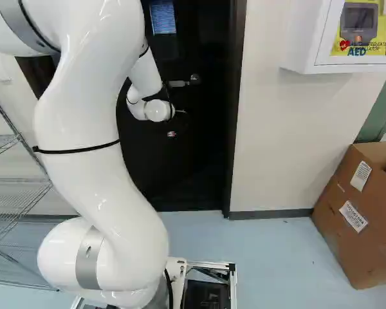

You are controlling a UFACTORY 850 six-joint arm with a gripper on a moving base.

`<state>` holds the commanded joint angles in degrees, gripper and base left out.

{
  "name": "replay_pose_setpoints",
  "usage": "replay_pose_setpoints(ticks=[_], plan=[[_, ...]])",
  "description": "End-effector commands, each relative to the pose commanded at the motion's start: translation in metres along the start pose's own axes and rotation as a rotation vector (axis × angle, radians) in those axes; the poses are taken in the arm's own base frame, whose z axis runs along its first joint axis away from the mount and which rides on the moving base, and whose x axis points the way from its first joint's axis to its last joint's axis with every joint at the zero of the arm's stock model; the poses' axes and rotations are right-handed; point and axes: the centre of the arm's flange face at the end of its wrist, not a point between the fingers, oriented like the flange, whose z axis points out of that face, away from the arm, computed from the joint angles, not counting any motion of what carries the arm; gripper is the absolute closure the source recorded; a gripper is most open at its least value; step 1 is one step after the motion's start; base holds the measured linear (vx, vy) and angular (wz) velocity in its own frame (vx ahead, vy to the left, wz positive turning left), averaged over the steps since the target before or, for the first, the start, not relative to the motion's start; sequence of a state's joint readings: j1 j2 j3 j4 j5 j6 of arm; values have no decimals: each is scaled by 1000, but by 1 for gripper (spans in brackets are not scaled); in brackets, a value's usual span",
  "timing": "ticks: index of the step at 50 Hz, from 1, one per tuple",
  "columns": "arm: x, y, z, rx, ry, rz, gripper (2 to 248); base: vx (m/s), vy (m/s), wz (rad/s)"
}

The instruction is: Open the door and move inside

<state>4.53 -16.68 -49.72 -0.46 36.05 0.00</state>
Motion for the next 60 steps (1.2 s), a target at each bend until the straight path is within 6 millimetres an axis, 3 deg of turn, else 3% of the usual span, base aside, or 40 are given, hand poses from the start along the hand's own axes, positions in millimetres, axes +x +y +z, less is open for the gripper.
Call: replay_pose_setpoints(ticks=[60], plan=[[-40,-11,-116,69,-28,-81,3,0,0,0]])
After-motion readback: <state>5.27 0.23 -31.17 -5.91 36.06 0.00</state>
